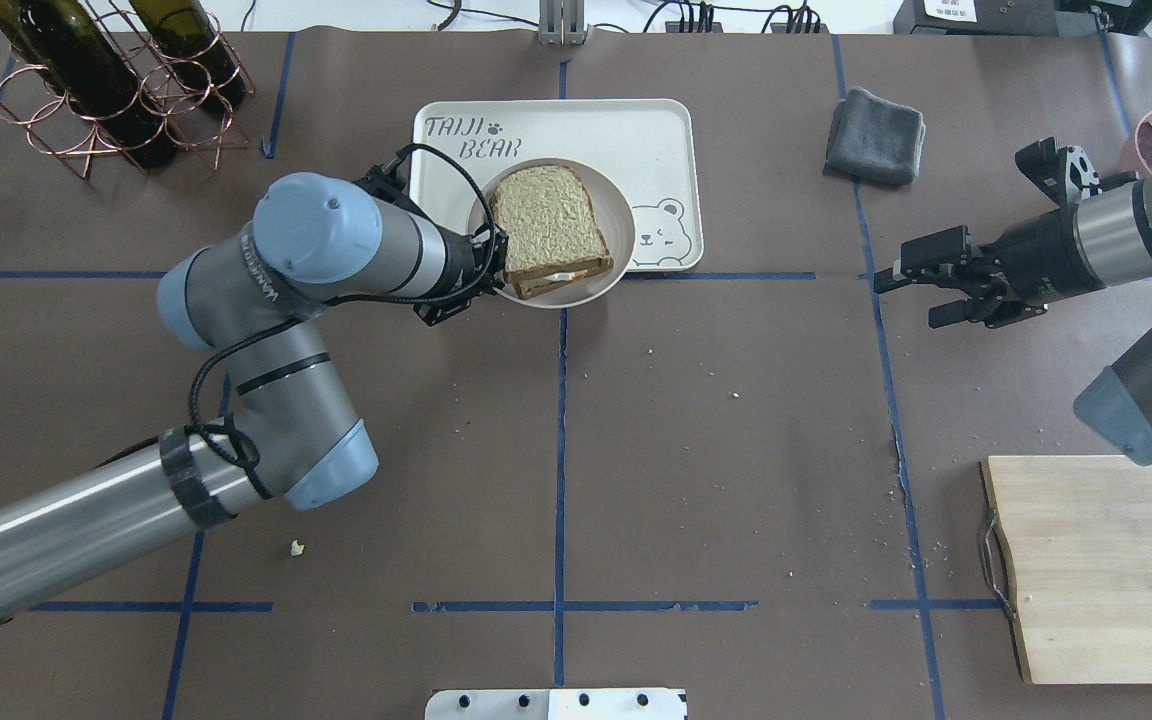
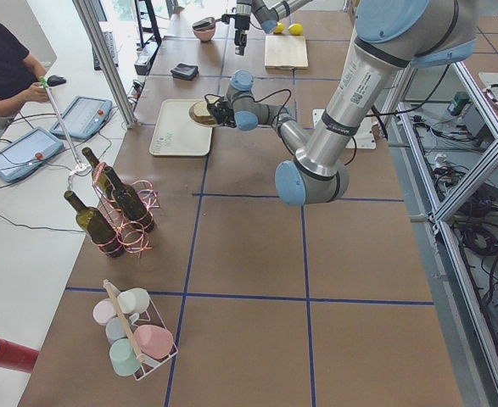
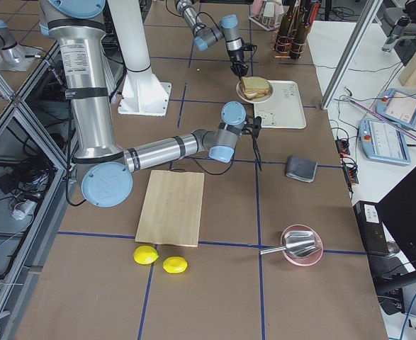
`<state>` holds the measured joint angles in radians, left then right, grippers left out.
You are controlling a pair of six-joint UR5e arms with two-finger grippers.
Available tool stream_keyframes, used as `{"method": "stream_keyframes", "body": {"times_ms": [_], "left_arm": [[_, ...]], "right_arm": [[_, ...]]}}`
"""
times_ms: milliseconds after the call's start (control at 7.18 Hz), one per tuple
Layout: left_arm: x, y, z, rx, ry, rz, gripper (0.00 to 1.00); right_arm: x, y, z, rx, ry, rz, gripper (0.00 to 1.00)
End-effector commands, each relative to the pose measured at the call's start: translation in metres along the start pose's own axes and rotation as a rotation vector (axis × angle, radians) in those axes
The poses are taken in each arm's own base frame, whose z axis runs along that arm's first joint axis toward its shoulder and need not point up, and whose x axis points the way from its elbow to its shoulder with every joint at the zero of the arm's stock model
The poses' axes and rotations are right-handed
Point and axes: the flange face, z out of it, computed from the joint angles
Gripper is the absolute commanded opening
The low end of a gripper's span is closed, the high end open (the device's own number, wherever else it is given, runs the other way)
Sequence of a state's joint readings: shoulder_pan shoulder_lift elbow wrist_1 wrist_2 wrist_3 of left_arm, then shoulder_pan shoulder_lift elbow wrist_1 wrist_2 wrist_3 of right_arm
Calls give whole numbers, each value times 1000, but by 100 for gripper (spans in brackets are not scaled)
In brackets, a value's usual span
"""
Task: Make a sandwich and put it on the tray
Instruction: 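Lift and carry the plate with the left gripper onto the tray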
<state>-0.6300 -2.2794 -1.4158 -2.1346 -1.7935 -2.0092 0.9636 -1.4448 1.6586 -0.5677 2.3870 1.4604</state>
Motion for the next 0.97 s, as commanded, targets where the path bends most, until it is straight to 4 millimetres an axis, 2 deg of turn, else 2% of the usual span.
{"method": "stream_keyframes", "body": {"times_ms": [0, 139, 278, 835], "left_arm": [[54, -44, 36, 82, -46, -75, 0], [57, -58, 47, 95, -50, -81, 0], [56, -62, 50, 95, -46, -80, 0], [56, -46, 51, 55, -34, -64, 10]], "right_arm": [[6, 2, -1, -1, 6, 6, 100], [5, 2, -1, -1, 5, 5, 100], [7, 3, -2, -1, 7, 7, 100], [6, 3, -2, -1, 6, 6, 100]]}}
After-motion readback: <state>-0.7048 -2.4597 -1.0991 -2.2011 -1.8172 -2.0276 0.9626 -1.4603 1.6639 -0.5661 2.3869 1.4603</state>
